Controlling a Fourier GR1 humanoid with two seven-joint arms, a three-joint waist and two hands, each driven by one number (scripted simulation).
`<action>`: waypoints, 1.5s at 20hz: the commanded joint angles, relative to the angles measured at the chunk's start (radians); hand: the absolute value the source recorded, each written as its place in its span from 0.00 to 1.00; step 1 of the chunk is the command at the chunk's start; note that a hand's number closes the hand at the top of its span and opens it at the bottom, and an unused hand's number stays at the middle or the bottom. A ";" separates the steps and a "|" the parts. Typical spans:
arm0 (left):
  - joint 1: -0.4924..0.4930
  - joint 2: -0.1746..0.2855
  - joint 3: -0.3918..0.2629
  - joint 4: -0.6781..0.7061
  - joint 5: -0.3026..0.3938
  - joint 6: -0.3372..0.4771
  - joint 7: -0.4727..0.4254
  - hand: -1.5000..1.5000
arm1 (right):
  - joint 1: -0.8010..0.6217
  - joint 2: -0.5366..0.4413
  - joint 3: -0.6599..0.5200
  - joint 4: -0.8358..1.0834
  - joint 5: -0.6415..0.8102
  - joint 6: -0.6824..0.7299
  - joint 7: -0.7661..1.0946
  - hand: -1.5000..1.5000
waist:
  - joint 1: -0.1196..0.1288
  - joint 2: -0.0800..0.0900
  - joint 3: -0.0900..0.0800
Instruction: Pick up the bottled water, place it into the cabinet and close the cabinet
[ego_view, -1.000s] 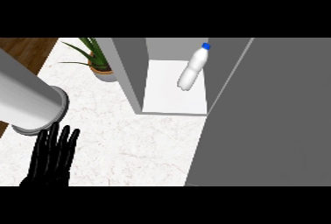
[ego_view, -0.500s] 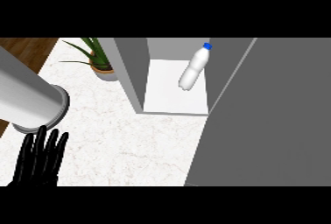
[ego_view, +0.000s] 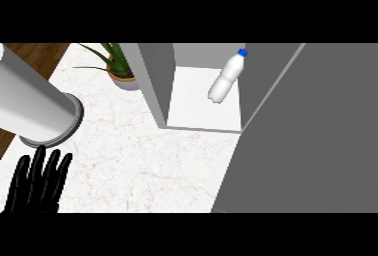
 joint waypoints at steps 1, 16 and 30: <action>0.002 0.020 0.026 -0.009 0.016 -0.022 0.002 0.00 | -0.087 0.175 0.058 0.101 0.049 -0.155 0.038 1.00 | 0.012 0.005 0.000; 0.020 0.041 0.035 -0.009 0.033 -0.100 -0.021 0.00 | -0.032 0.176 0.053 0.202 -0.190 -0.100 0.059 1.00 | 0.088 0.046 -0.002; 0.046 0.057 0.067 -0.001 0.051 -0.123 -0.026 0.00 | 0.023 0.177 -0.180 0.225 -0.430 -0.215 0.017 1.00 | 0.050 0.042 0.003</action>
